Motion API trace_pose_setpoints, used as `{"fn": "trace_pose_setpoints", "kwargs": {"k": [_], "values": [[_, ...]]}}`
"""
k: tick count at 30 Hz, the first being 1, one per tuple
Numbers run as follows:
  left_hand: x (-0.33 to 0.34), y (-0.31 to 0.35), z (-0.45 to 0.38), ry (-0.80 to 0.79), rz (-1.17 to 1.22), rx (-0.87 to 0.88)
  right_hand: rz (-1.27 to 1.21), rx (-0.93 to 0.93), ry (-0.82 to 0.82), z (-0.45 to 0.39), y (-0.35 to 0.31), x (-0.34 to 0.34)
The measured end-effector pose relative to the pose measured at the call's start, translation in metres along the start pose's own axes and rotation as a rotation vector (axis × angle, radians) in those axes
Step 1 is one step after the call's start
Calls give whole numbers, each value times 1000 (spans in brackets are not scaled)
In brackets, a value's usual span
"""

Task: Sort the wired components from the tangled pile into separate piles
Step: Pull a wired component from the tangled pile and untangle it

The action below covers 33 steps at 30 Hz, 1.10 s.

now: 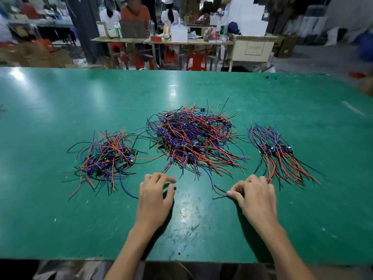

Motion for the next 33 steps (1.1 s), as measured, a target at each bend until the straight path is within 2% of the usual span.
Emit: {"fn": "trace_pose_setpoints", "kwargs": {"k": [4, 8, 12, 13, 17, 22, 26, 28, 30, 31, 33], "values": [[0, -2, 1, 11, -31, -22, 162, -174, 52, 9, -13, 5], [1, -2, 2, 15, -76, -13, 240, -180, 25, 9, -15, 14], [-2, -9, -1, 45, -7, -94, -132, 15, 221, -14, -1, -10], [-3, -13, -1, 59, 16, -125, -198, 74, 228, -22, 6, -12], [-3, -13, -1, 55, 19, -123, -75, 170, 58, -42, 17, 1], [-1, -8, -1, 36, 18, -99, -98, 172, 47, -43, 22, -5], [-3, -4, 1, 40, -4, -56, -13, 213, -126, -41, 21, -7], [-4, 5, 2, 39, -24, 15, -49, 211, -209, -37, 24, -6], [-5, 17, 4, 23, -22, 103, -205, 161, -324, -28, 21, -1], [-4, 22, 6, 0, 14, 126, -372, 130, -396, -21, 15, 2], [7, 28, 8, -125, 192, 67, -793, 93, -541, -7, -3, 6]]}}
Point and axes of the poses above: each hand's wrist, its own z-axis away from the middle knuckle, its own x-axis out of the palm, y = z × x, the point moved 7 cm from there along -z, towards the middle knuckle, and after that the axes turned 3 degrees about -y, right-handed, at the moved point
